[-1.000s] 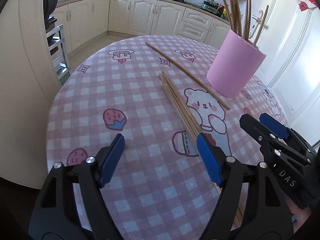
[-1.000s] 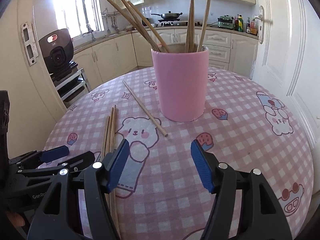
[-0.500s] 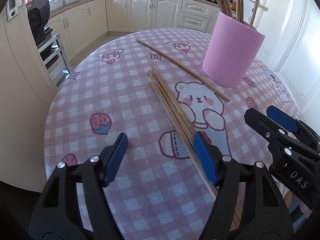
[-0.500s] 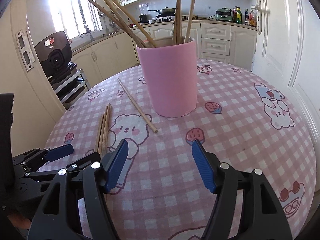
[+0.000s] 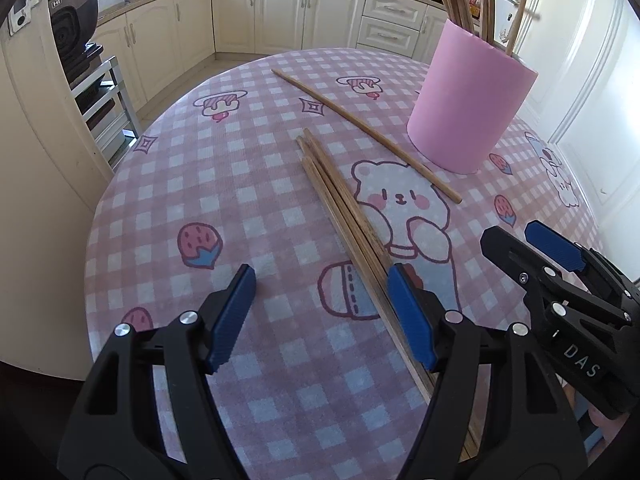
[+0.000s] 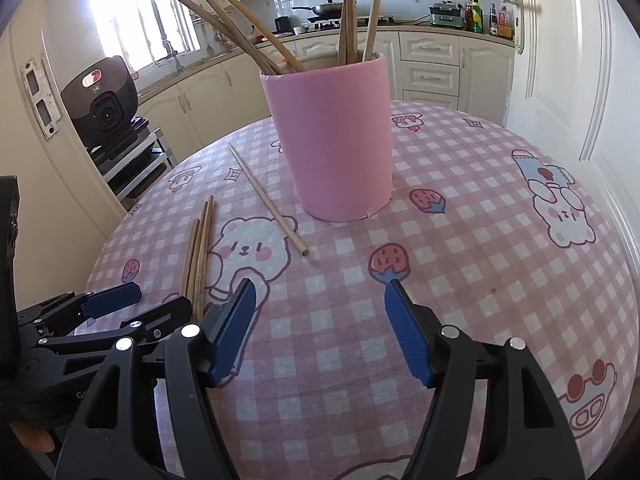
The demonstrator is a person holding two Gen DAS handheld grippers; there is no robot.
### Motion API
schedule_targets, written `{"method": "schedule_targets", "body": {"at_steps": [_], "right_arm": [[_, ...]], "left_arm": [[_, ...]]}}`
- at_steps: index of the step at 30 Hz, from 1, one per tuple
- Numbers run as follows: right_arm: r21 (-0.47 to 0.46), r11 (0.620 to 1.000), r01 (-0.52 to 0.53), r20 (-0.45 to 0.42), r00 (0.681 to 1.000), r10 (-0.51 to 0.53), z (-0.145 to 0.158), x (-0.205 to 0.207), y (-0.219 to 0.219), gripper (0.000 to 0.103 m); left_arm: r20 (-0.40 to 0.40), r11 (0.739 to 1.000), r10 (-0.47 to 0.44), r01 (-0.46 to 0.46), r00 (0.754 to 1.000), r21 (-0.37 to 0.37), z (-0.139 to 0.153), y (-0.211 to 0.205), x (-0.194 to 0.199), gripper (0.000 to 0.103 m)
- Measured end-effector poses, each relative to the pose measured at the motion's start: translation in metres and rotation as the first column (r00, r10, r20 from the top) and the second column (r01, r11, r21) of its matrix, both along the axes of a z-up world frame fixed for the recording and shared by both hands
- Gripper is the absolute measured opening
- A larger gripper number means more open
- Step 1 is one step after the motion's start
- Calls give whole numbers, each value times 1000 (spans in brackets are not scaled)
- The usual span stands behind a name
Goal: Organize utensils
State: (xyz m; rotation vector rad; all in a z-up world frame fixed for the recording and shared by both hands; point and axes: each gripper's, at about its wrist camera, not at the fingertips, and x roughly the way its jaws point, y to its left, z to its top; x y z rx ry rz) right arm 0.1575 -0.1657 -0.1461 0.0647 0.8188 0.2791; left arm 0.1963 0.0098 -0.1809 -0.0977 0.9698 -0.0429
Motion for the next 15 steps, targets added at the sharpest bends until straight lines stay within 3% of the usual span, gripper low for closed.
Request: {"method": "schedule_targets", "body": {"at_steps": [15], "right_arm": [[-39,999,25,15,1000,-25,1,-1,3,64]], "left_arm": [[-1,1000,-4,4,1000,0,0,-2,4,68]]}}
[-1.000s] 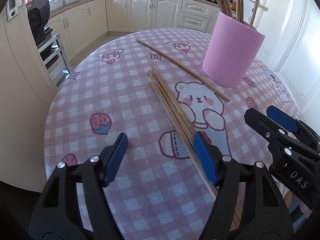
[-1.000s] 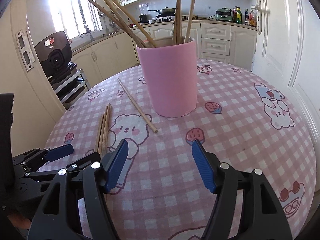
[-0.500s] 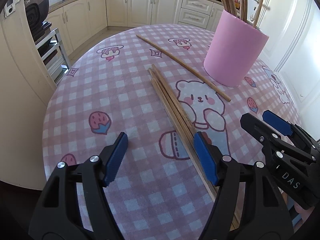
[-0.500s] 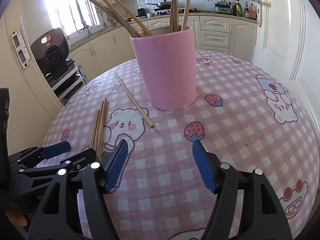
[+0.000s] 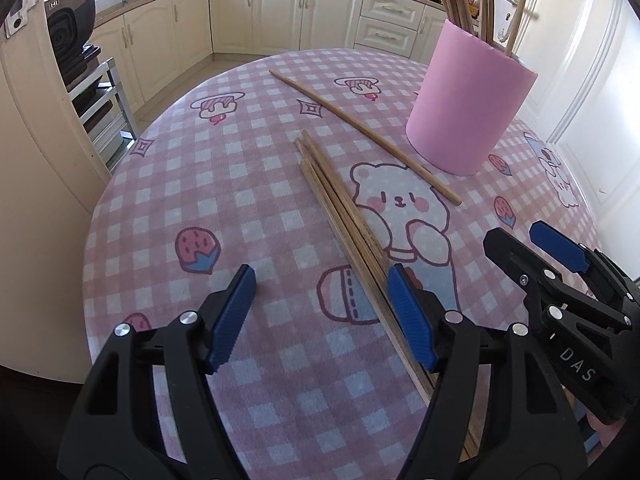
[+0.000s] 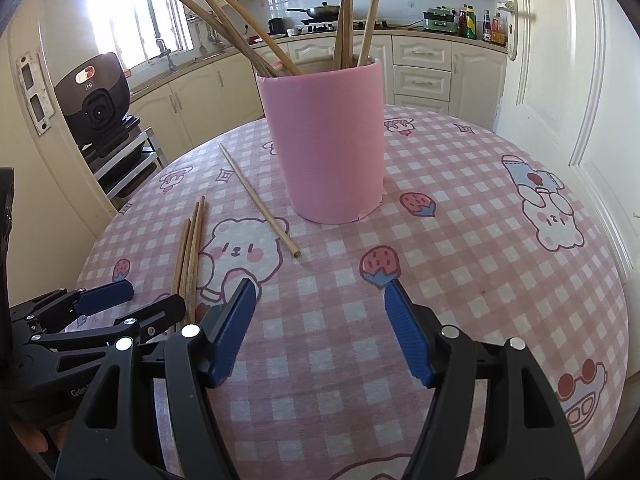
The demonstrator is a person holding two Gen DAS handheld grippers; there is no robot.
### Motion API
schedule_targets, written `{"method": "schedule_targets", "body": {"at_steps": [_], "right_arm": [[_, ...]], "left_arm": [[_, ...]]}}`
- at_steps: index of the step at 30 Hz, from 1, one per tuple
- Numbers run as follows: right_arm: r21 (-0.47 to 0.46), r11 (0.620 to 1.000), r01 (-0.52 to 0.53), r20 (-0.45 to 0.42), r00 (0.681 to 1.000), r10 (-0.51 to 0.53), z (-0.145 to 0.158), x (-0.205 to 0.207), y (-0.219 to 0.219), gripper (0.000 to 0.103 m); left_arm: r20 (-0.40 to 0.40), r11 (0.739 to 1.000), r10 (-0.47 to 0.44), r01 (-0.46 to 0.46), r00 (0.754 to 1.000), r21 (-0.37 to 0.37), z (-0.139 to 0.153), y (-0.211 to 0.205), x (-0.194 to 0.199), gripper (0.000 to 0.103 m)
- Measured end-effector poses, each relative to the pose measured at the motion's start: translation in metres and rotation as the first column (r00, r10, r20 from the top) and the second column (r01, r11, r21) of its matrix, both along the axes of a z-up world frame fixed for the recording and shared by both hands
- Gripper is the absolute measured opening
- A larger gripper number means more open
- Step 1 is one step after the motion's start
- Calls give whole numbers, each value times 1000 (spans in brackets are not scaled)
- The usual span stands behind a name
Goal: Organize utensils
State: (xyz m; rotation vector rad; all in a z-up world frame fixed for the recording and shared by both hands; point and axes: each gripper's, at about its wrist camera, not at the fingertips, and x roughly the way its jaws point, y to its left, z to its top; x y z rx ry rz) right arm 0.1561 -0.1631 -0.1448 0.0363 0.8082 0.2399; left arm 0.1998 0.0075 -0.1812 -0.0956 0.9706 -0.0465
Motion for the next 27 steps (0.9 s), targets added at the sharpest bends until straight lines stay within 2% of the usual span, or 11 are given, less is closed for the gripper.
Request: {"method": "schedule_targets", "body": {"at_steps": [27], "right_arm": [[-29,999,-25,19,999,25,1,-3,9,65]], "left_arm": [[-14,1000,-8,8,1000,17,2,10,-2,68]]}}
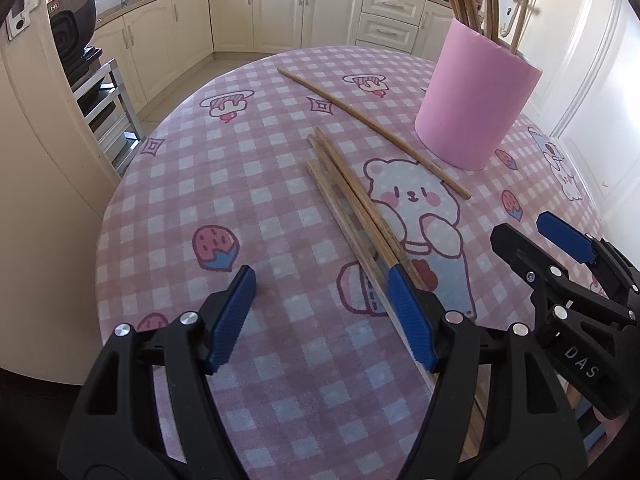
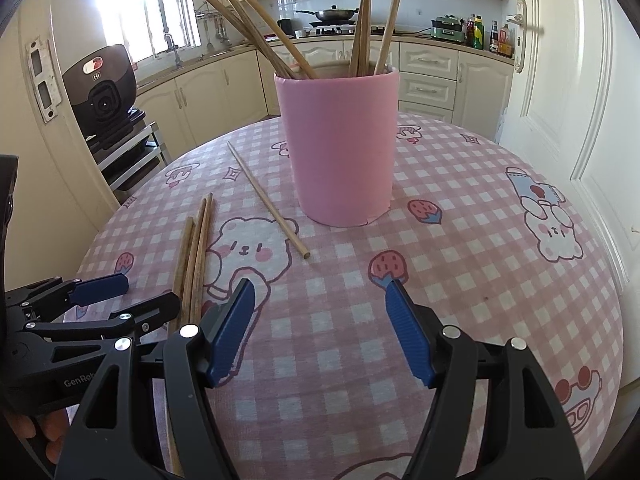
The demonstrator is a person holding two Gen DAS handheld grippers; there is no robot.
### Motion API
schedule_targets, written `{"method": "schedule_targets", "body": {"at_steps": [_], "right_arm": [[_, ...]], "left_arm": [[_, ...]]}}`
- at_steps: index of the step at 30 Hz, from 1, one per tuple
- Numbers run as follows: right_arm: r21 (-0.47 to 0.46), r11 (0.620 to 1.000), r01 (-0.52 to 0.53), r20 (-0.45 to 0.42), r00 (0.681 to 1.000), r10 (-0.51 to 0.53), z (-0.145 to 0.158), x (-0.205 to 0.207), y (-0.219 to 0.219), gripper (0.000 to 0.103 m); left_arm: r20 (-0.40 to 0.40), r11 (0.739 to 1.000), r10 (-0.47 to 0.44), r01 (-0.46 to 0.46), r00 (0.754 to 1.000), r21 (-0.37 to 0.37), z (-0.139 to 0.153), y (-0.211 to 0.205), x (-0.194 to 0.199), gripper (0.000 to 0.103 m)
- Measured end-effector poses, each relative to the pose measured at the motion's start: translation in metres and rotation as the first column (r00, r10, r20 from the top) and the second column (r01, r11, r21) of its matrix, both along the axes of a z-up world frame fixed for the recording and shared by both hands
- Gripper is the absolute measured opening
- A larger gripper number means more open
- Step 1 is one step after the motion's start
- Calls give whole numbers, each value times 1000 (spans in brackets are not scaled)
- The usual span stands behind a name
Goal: Organize utensils
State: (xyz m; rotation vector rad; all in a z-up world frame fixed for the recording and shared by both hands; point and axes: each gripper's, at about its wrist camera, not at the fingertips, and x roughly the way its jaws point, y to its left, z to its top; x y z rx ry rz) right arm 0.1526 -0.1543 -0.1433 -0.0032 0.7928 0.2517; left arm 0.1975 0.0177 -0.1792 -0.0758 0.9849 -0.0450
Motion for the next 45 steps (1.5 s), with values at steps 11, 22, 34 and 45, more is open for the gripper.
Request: {"method": "schedule_targets", "body": {"at_steps": [11,22,34,45], "right_arm": [[40,999,-3,-7,1000,3,0,1,-7,65],[41,998,-50,-49,997,52,-2,4,-11,66],[63,988,-141,-108,983,147,-1,11,-10,66],[-1,968,-251,-140,959,249,2,24,23,66]], "left_arm": [[-11,999,-16,15,1000,-45,0,-5,1,67],[-21,999,-38,38,999,0,0,6,3,66],[-77,992,-16,6,997,-122,3,29,16,48],[-121,987,4,-24,993,-161,2,31,44,27]]}}
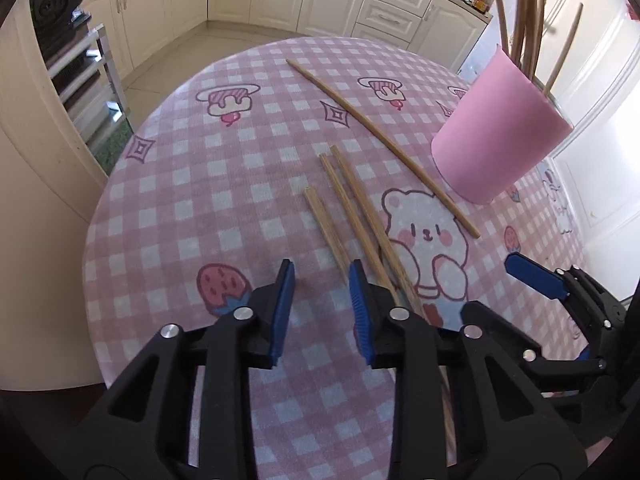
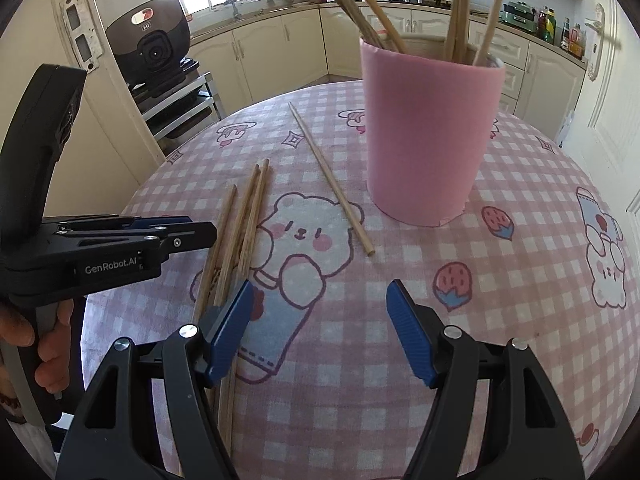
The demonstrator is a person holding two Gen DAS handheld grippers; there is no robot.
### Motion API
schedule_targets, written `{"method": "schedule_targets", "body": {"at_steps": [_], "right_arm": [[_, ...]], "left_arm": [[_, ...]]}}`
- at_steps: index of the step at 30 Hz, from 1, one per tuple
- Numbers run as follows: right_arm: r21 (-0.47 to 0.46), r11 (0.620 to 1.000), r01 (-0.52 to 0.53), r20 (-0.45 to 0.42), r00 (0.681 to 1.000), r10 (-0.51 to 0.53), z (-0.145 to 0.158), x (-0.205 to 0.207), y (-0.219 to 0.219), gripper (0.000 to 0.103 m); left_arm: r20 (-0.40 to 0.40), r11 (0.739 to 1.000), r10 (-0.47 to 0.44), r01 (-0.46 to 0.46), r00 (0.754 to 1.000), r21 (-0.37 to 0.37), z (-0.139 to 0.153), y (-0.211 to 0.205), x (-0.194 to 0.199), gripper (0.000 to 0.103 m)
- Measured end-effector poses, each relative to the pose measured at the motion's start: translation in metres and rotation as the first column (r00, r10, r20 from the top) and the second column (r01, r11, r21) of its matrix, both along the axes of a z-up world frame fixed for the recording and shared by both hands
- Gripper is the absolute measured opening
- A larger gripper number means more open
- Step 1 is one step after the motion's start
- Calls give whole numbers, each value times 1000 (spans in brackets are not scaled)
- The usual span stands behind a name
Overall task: Organize utensils
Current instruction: 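Close the left tool on one loose chopstick while the right tool closes on another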
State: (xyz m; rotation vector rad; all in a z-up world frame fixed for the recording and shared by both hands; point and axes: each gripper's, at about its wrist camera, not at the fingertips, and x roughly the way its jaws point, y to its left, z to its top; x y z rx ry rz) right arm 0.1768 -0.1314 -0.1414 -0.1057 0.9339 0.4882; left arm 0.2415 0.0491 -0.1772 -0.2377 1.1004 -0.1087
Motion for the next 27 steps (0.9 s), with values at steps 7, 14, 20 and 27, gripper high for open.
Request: {"method": "schedule_targets", "body": {"at_steps": [7,14,20,27], "right_arm": [[6,999,-48,-22,999,48,6,13,19,65],[-13,999,-53,-41,998,53,-1,16,23,65],[-49,995,-83,-62,995,80,-5,24,39,64],[-105,983,-150,-78,987,142,-10,31,60,48]], "left_arm": [[-34,988,21,-26,999,-152,1,12,3,28],[-10,1000,-5,5,1000,2,1,-10,0,25],[13,999,-37,37,999,33,-2,-8,4,13],[13,998,-61,61,998,-3,-2,5,3,10]]}}
